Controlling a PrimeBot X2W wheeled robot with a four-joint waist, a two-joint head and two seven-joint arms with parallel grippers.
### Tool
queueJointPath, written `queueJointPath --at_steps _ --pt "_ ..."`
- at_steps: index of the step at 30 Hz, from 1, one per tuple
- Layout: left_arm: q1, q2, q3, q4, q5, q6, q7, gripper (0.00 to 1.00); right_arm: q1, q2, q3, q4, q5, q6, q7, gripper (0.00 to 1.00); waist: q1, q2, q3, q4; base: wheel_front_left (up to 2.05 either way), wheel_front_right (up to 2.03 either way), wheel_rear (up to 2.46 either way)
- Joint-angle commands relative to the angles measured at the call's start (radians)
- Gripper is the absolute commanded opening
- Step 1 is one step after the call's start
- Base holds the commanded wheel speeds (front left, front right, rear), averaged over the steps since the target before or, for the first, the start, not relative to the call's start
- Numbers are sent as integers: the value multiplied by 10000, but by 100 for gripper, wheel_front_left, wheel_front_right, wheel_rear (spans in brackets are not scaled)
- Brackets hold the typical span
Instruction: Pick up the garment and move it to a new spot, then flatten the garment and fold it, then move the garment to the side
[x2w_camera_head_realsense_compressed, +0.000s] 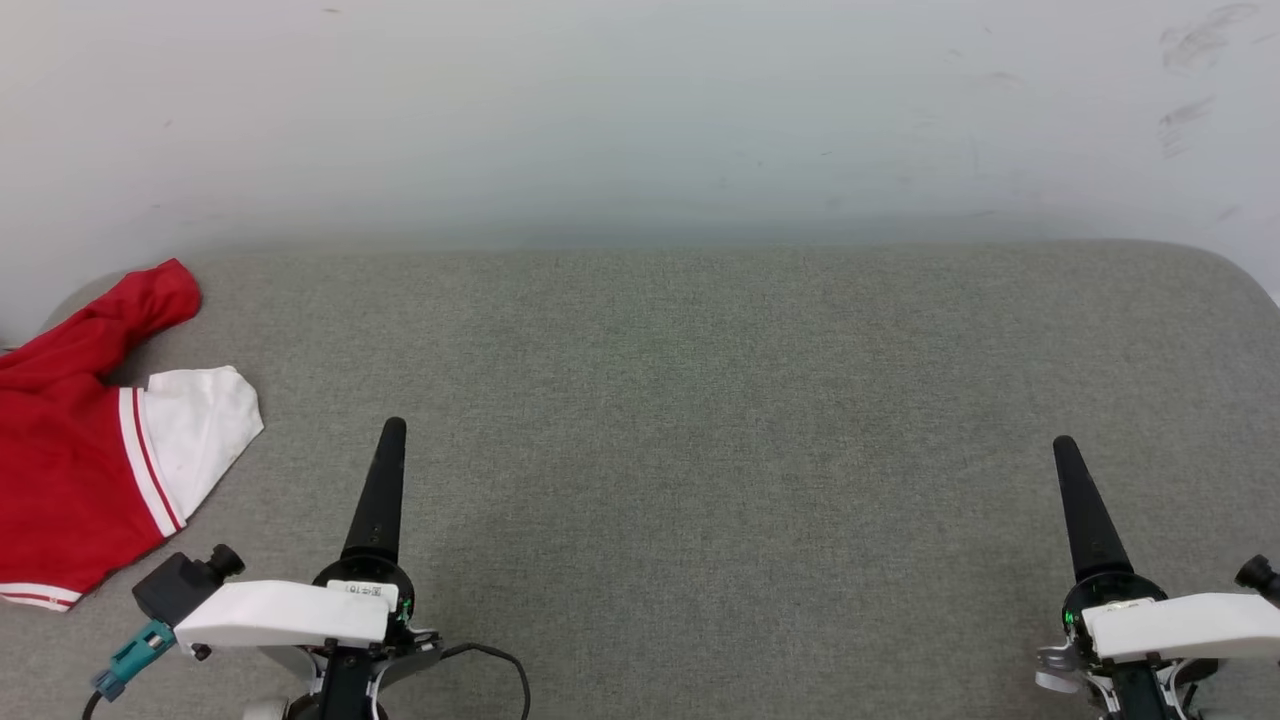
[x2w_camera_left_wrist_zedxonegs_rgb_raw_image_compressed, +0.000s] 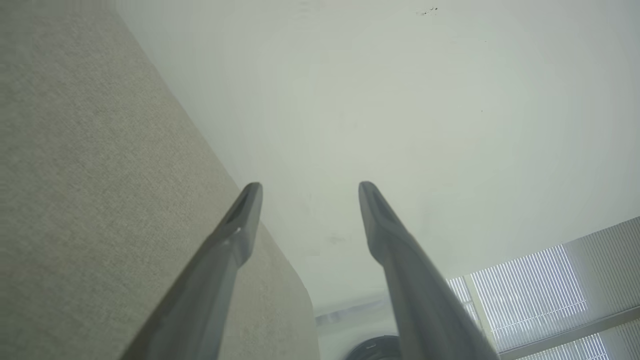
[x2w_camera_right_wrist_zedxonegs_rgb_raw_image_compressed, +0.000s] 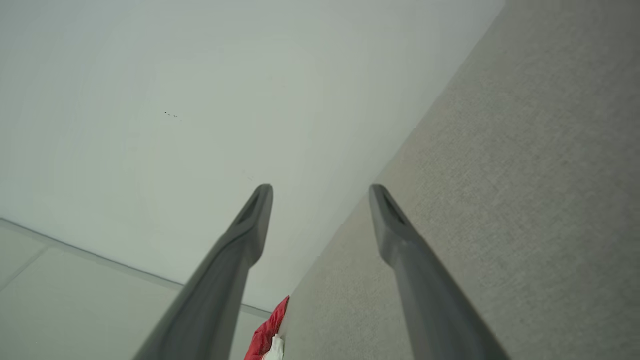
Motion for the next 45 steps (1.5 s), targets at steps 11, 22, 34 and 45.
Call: queueJointPath --at_steps 11,22,34,45 --pt "-51 18 163 -801 2836 0 -443 100 100 39 -198 -866 -3248 1 -300 100 0 0 7 36 0 0 0" --pt "147 18 126 -904 5058 0 -747 100 321 85 -129 -1482 -5444 0 -174 100 0 0 -8 53 0 0 0" --pt "309 172 82 -393 7470 0 -1079 100 517 65 -24 -2011 -7841 0 56 100 0 0 -9 50 0 0 0" --pt "412 262 56 -203 9236 71 -1352 100 716 76 -119 -2311 -9390 0 269 100 0 0 -43 67 0 0 0"
